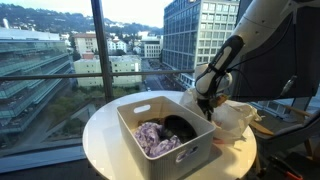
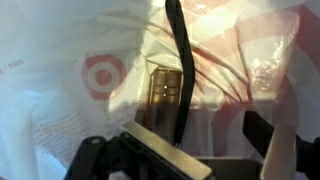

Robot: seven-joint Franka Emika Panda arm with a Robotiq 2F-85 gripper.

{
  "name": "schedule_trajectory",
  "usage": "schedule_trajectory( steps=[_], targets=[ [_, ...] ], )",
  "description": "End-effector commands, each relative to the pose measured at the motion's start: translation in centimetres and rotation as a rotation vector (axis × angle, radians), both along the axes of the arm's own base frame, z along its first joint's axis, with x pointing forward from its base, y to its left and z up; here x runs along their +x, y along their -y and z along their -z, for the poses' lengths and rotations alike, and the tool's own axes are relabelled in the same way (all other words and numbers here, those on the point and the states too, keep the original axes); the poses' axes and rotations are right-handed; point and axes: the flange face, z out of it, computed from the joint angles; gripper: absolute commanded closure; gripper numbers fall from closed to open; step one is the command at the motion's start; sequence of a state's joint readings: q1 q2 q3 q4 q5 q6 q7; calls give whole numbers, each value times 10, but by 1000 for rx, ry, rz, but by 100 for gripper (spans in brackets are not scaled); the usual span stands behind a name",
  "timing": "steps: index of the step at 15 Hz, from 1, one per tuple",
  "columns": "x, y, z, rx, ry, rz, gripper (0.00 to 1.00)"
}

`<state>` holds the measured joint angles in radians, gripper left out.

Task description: Pick up the brown toy from the plastic and put it in the white basket, pick up the orange toy from the plastic and put in the white basket, pick up the black bowl with the checked shirt from the plastic and put it in the white basket, pick up the silver object from the plastic and put it in the white basket

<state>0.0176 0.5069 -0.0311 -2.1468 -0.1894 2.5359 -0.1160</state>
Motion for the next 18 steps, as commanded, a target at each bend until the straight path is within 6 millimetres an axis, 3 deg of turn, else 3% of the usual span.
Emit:
schedule_trajectory(
  steps=[1, 2, 3, 4, 5, 12, 14, 15, 18],
  targets=[
    [8, 2, 8, 7, -17, -7, 2],
    [8, 2, 10, 7, -18, -9, 2],
    [8, 2, 11, 6, -19, -12, 18],
    [8, 2, 11, 7, -16, -14, 28],
    [7, 2, 10, 7, -12, -14, 28],
    [-1, 4, -9, 8, 15, -37, 81],
    [-2, 4, -13, 7, 13, -35, 86],
    [-1, 4, -14, 8, 11, -32, 82],
    [-1, 2, -15, 9, -4, -34, 82]
  ],
)
